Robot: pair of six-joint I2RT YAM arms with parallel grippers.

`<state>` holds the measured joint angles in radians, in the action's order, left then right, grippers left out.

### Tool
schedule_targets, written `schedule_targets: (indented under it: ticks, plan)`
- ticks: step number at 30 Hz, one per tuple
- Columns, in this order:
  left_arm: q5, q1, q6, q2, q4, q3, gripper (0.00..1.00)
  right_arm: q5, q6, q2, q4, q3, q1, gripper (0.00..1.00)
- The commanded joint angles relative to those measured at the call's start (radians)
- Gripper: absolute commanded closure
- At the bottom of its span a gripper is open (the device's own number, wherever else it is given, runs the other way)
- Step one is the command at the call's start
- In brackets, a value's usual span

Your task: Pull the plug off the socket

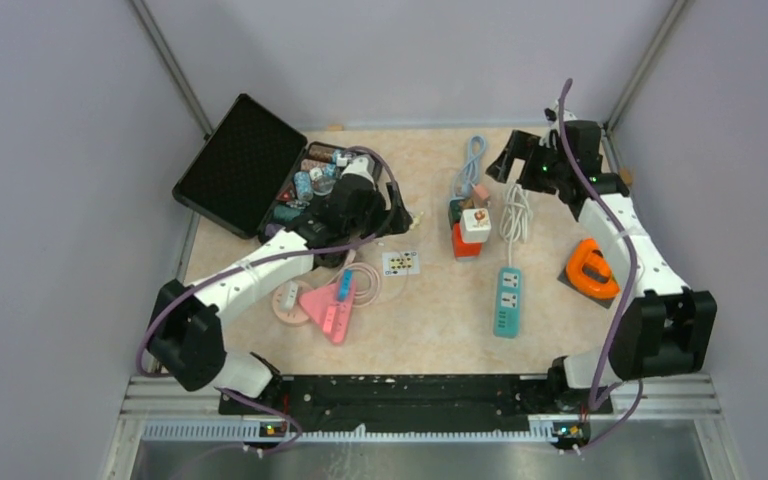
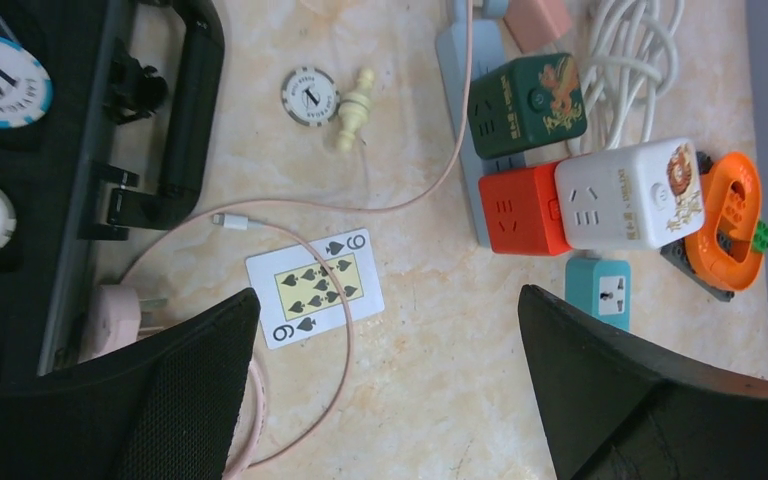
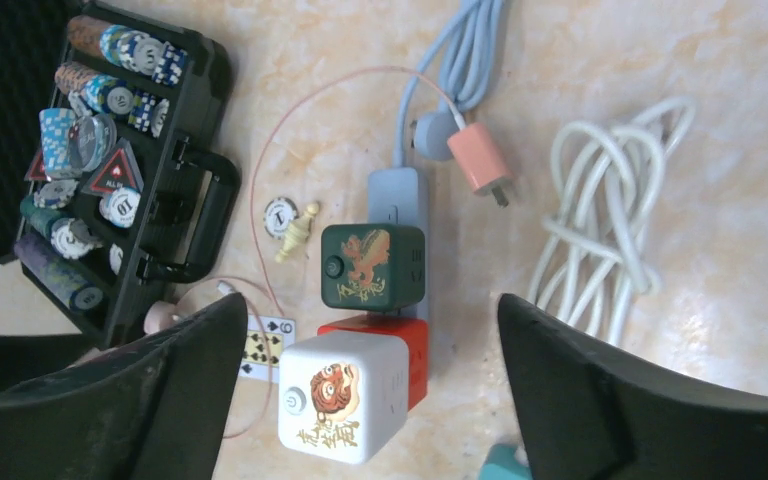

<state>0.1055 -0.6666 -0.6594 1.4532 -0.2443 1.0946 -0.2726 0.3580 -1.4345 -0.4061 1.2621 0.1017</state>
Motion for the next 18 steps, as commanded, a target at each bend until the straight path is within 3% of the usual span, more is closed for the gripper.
schedule_targets:
  ticks: [1,3,4,9,14,18]
  plan:
    - [0.039,0.016,0.019,-0.074,-0.005,-0.001,0.01,0.008,0.03,0.124,0.049,-0.086,0.0,0.04]
    - [0.006,0.019,0.025,-0.1,0.019,-0.025,0.01,0.047,0.081,0.189,0.094,-0.158,0.0,0.21]
    - [-0.015,0.022,0.027,-0.114,0.026,-0.036,0.01,0.061,0.095,0.218,0.093,-0.182,-0.001,0.25]
    - [-0.099,0.027,0.016,-0.168,0.012,-0.057,0.01,-0.038,0.064,0.254,-0.048,-0.19,0.001,0.32]
    - [-0.185,0.027,-0.013,-0.214,0.007,-0.095,0.01,0.005,0.127,0.348,-0.148,-0.289,0.007,0.33]
    - [-0.211,0.026,-0.034,-0.236,-0.014,-0.117,0.01,-0.079,0.162,0.437,-0.114,-0.386,0.019,0.33]
